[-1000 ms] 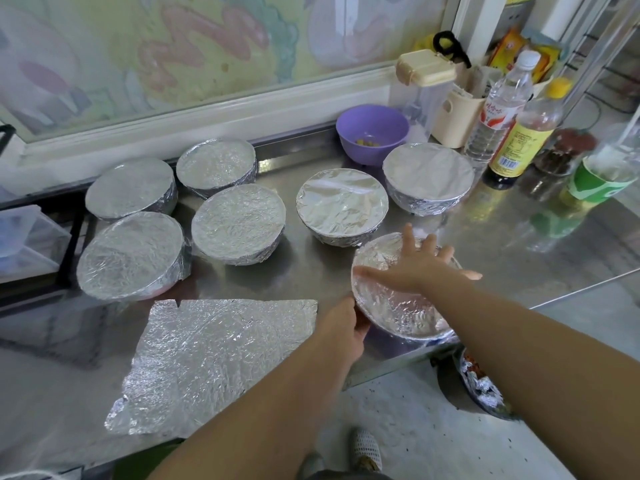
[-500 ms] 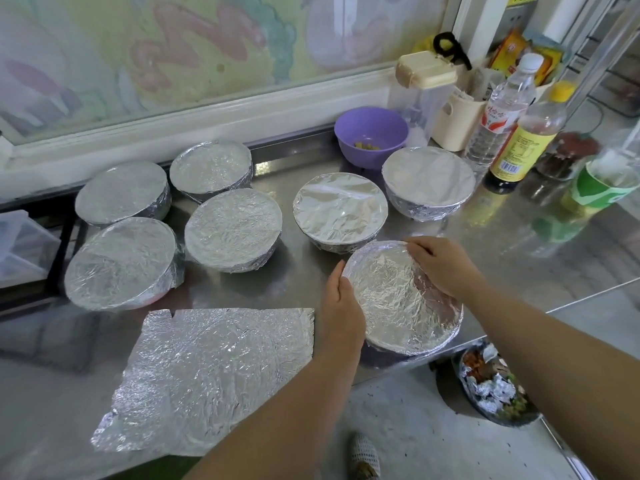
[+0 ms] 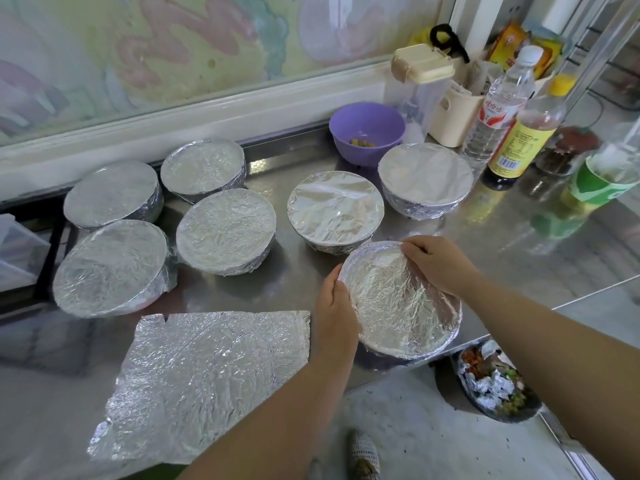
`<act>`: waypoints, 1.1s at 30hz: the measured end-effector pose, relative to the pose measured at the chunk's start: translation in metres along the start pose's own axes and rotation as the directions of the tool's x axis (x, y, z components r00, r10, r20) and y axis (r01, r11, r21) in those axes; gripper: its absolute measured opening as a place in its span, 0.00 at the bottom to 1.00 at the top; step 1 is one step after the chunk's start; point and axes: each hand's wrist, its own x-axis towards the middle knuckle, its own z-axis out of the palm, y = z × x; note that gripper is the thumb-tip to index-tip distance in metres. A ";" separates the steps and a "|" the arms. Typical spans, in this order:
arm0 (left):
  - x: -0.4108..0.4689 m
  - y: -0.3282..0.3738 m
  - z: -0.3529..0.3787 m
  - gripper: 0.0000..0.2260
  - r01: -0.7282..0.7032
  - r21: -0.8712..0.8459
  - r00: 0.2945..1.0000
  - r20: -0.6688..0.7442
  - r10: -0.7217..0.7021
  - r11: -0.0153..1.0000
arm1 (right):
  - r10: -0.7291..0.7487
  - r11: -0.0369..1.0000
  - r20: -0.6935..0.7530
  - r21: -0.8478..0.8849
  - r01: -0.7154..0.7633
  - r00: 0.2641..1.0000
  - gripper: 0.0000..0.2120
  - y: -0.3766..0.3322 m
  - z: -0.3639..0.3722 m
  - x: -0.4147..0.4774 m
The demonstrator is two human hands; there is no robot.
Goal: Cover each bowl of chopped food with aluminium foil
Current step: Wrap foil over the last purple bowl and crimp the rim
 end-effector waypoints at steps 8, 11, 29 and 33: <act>0.031 0.034 -0.011 0.12 -0.150 0.288 0.979 0.175 0.102 0.946 | -0.065 0.998 0.226 -0.007 0.069 0.972 0.24 -0.029 -0.010 0.027; 0.041 0.039 -0.006 0.11 -0.222 0.372 0.963 0.229 0.142 0.901 | -0.098 0.992 0.270 -0.044 0.114 0.958 0.15 -0.029 -0.011 0.032; 0.037 0.021 0.005 0.13 -0.307 0.456 0.951 0.179 0.252 0.835 | -0.268 0.949 0.299 -0.083 0.305 0.916 0.09 -0.034 -0.006 0.025; 0.032 0.019 0.007 0.13 -0.313 0.441 0.950 0.151 0.275 0.841 | -0.293 0.939 0.239 -0.109 0.325 0.926 0.09 -0.029 0.000 0.023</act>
